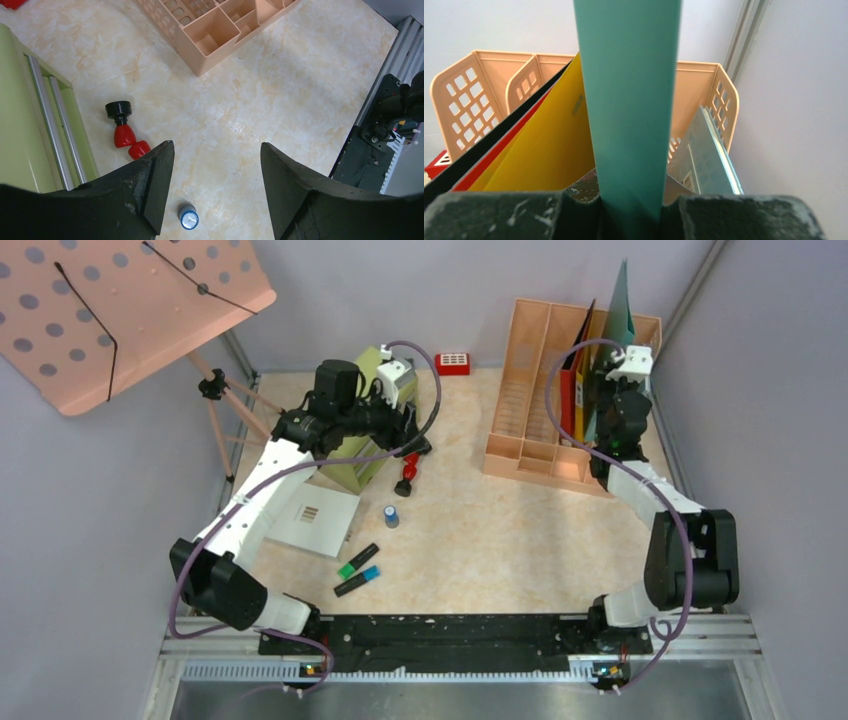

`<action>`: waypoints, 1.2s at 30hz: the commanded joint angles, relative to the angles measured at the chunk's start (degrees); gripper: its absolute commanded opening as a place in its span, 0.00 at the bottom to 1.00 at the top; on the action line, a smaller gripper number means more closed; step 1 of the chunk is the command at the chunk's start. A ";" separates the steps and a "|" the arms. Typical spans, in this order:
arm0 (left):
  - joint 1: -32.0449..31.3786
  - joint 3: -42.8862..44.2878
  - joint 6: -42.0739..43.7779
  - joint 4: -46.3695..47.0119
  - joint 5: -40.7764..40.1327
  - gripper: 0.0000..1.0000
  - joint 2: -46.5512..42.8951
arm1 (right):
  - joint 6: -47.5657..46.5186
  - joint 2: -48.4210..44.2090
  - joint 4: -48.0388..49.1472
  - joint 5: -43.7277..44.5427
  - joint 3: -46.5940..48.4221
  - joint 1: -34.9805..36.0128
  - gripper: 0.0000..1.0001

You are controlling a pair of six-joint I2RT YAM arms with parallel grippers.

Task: Organize the desk
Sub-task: Place the folder in the storage box.

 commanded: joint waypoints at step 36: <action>0.30 -4.58 0.08 4.38 3.67 0.69 -6.74 | 2.87 3.91 -14.76 -4.04 -1.81 -0.95 0.19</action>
